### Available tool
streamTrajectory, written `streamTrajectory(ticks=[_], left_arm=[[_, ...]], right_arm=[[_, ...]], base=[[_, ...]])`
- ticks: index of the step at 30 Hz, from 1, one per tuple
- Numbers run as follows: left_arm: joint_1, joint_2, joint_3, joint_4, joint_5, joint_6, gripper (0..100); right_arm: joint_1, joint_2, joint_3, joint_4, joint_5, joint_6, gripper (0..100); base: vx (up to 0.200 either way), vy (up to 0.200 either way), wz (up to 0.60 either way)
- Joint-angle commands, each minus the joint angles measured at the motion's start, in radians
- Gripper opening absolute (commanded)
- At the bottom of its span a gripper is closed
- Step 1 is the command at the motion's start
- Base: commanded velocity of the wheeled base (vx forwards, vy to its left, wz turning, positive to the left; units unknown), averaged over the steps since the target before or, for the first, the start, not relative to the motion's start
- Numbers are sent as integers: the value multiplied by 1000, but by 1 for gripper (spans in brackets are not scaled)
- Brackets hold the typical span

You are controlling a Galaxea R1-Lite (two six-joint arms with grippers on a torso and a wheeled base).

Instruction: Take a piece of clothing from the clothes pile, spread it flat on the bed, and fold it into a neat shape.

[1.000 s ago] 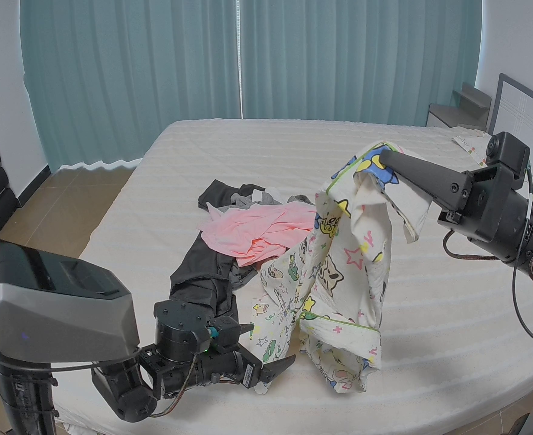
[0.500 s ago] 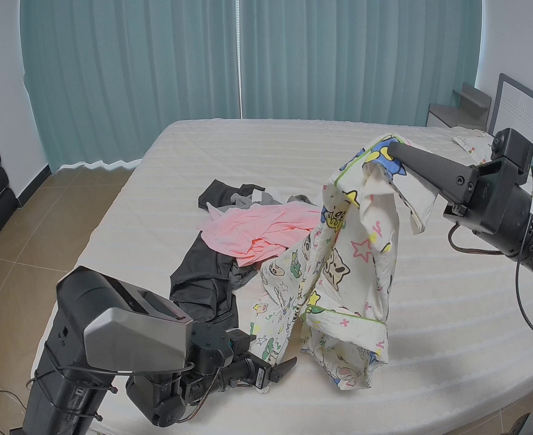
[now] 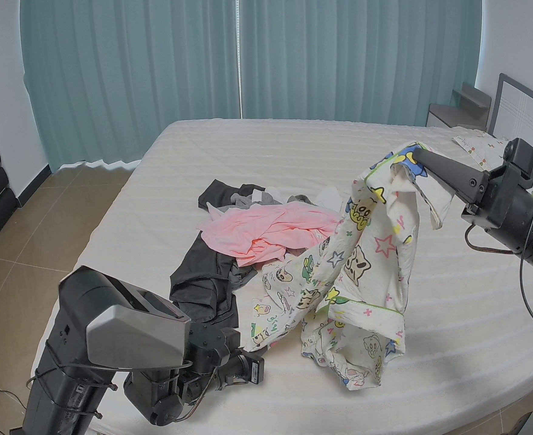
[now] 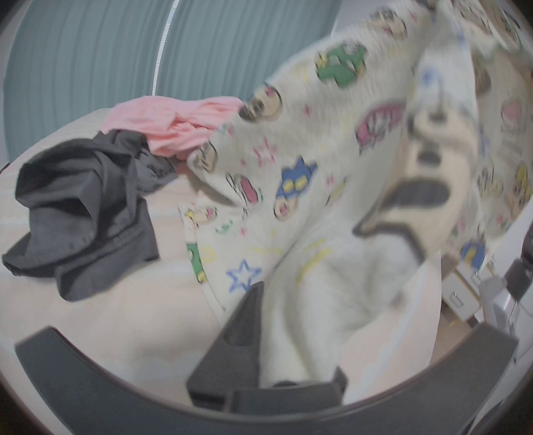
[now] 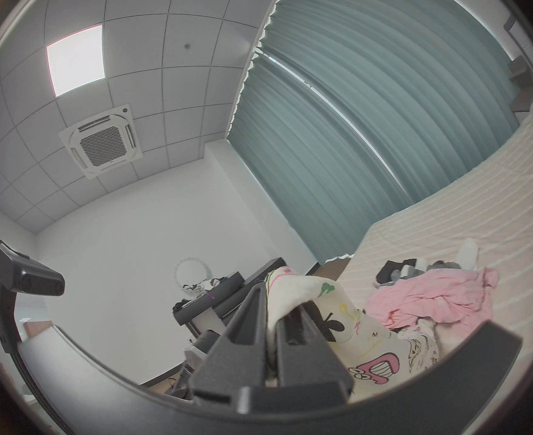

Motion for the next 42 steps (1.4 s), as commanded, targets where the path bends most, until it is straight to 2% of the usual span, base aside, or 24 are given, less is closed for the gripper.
streamTrajectory(ticks=[1, 5, 9, 11, 14, 16, 19, 22, 24, 29, 35, 42], left_arm=[[46, -206, 66, -18, 27, -49, 0], [88, -341, 101, -18, 61, -50, 0], [137, -459, 58, 0, 186, -49, 0], [160, -523, 13, 58, 220, -44, 0], [174, -631, -95, 186, 317, -44, 0], [174, -668, -149, 236, 340, -44, 0], [170, -758, -256, 376, 349, -41, 0], [169, -806, -304, 447, 349, -42, 0], [169, -904, -370, 549, 346, -33, 0], [167, -961, -399, 574, 343, 37, 0], [154, -999, -339, 569, 344, 68, 0], [149, -1005, -152, 549, 343, 57, 0]], right_arm=[[-121, -29, 85, 4, 1, 0, 0], [-222, -14, 98, 18, -11, 1, 0], [-290, 21, 73, 76, -80, 0, 0], [-300, 38, 39, 101, -124, 1, 0], [-302, 49, -22, 127, -201, 1, 0], [-299, 49, -50, 135, -230, 1, 0], [-287, 29, -102, 136, -279, 0, 0], [-276, 9, -131, 139, -296, 0, 0], [-254, -49, -194, 196, -305, 0, 0], [-225, -111, -258, 270, -305, 0, 0], [-211, -141, -268, 290, -304, -5, 0], [-216, -121, -179, 288, -304, -9, 0]], base=[[0, 0, 0], [0, 0, 0], [0, 0, 0], [0, 0, 0], [0, 0, 0], [0, 0, 0], [0, 0, 0], [0, 0, 0], [0, 0, 0], [0, 0, 0], [0, 0, 0], [0, 0, 0]])
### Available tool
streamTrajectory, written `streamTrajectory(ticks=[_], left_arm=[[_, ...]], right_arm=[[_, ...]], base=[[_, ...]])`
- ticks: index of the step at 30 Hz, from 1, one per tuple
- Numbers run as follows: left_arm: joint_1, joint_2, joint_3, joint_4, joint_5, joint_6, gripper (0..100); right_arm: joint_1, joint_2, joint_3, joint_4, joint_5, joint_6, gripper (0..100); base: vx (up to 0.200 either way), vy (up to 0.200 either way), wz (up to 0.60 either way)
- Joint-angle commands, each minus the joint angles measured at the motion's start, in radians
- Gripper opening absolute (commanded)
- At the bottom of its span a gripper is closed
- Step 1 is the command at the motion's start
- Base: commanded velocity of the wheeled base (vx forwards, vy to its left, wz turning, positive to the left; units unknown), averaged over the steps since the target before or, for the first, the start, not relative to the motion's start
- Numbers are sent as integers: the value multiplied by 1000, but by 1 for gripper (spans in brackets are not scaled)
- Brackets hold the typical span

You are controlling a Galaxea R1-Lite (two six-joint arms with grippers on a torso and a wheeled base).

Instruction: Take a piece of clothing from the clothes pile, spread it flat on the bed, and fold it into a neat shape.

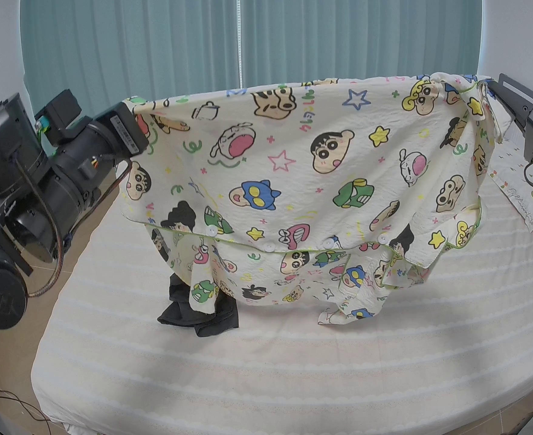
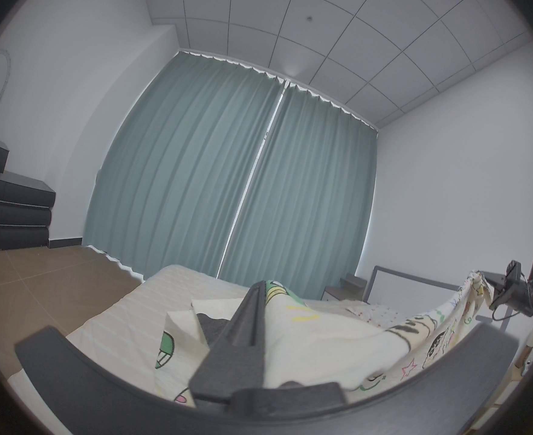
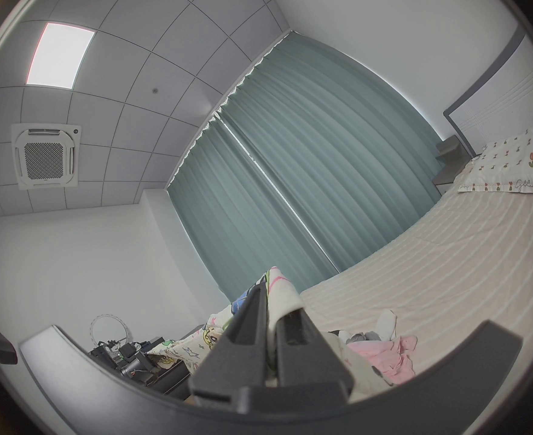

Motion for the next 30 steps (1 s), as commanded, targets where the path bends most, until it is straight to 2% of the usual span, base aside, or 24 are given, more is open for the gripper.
streamTrajectory(ticks=[1, 4, 12, 25, 30], left_arm=[[-3, -22, 120, -23, 0, -6, 0], [-5, -16, 148, -56, 0, -6, 0], [-20, -12, 157, -59, 3, -60, 0], [-37, -59, 183, -59, 3, -62, 0], [-37, -74, 200, -59, 2, -82, 0]], right_arm=[[-3, 8, 59, -4, 0, -1, 0], [-2, 14, 76, -4, 0, -1, 0], [3, 27, 113, -8, 1, 3, 0], [6, -50, 107, -4, 8, 5, 0], [23, -56, 113, -4, -2, 7, 0]], base=[[0, 0, 0], [0, 0, 0], [-200, 0, 0], [-200, 0, 0], [0, 0, 0]])
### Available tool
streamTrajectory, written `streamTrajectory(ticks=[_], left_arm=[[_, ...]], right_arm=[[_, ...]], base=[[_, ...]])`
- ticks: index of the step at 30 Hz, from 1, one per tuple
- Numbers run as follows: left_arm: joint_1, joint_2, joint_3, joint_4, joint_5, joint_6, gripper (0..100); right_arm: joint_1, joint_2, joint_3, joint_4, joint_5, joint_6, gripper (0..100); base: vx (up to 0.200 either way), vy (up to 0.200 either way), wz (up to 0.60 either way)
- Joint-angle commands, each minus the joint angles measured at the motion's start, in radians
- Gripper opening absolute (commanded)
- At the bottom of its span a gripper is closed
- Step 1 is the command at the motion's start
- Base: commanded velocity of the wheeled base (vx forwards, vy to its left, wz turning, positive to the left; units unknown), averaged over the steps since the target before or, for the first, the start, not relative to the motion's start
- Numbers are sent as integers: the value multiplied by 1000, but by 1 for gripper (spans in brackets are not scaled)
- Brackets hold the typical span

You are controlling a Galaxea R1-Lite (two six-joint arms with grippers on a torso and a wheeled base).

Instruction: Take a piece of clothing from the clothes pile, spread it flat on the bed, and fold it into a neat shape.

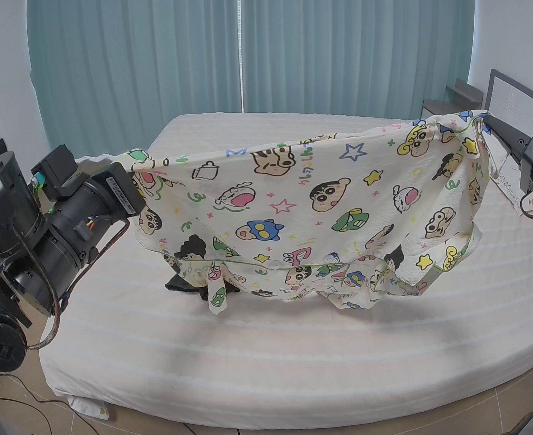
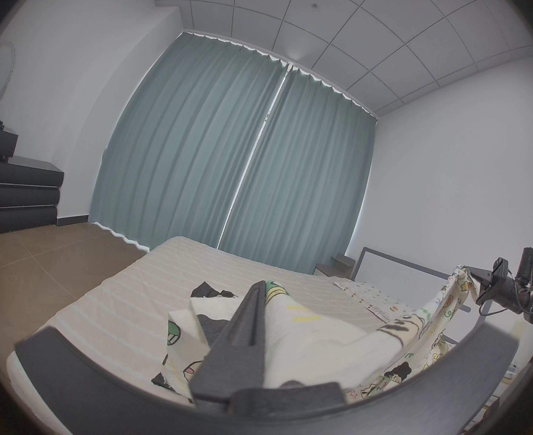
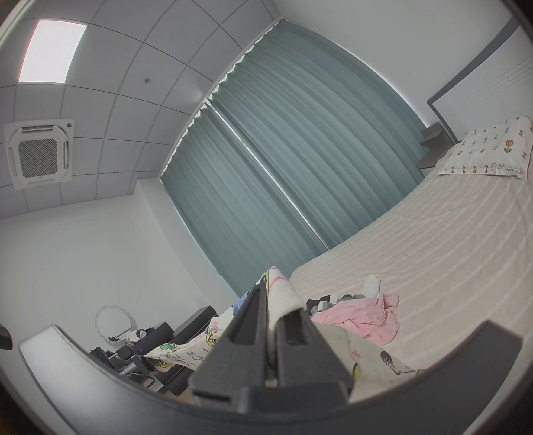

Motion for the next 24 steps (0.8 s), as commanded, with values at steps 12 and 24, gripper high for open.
streamTrajectory(ticks=[12, 24], left_arm=[[-31, -10, 18, 3, -1, -52, 0], [-37, 18, 5, -2, -2, -49, 0]], right_arm=[[12, -27, 7, 4, -1, 2, 0], [8, -24, 7, 4, -4, 2, 0]], base=[[0, -83, 0], [0, -200, 0]])
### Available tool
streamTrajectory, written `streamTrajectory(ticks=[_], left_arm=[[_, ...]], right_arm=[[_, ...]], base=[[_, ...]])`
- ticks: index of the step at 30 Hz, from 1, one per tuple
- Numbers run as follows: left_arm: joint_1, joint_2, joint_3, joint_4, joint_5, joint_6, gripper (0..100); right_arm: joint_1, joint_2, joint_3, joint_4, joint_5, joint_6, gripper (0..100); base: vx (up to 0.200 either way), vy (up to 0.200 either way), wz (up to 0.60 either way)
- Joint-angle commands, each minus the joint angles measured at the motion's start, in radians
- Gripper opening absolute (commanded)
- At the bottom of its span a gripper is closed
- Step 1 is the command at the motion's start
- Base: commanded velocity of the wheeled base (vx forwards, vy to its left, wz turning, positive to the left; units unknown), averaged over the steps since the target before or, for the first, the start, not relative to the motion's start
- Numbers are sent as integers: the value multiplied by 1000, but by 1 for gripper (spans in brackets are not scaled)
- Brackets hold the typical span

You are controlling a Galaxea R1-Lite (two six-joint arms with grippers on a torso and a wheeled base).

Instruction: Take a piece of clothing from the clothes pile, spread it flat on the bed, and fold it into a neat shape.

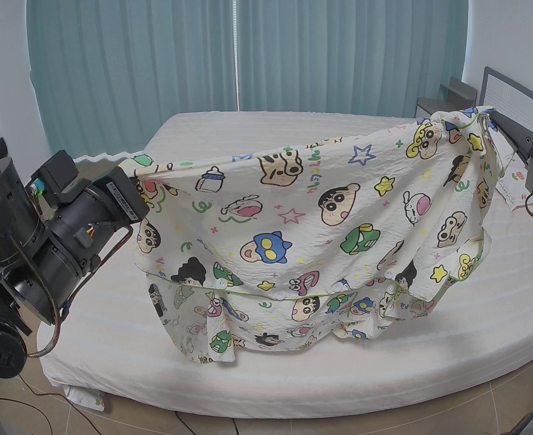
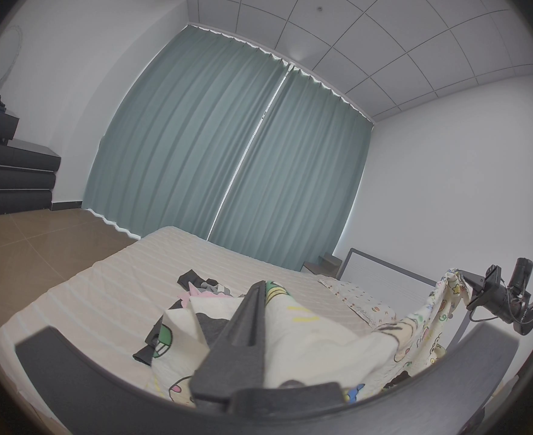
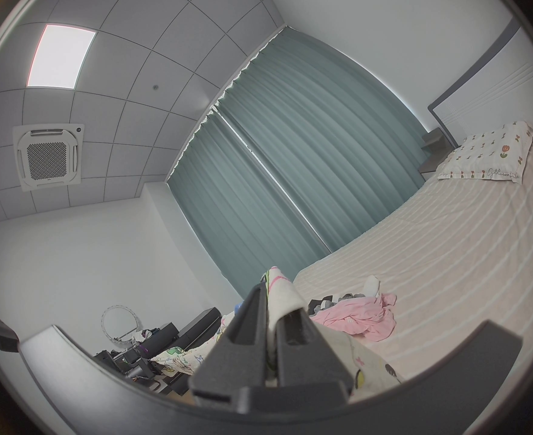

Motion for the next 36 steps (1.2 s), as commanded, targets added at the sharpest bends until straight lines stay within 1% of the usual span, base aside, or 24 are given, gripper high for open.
streamTrajectory(ticks=[1, 8, 36], left_arm=[[-2, 18, -5, 0, 0, 0, 0], [-29, 30, -8, -2, 0, 0, 0], [-29, 67, -40, -3, 0, -3, 0]], right_arm=[[-4, 4, 0, 0, 0, 1, 0], [-10, 6, 2, 0, 0, 1, 0], [-21, -2, 5, 0, 0, 1, 0]], base=[[0, -200, 0], [0, -200, 0], [0, -200, 0]])
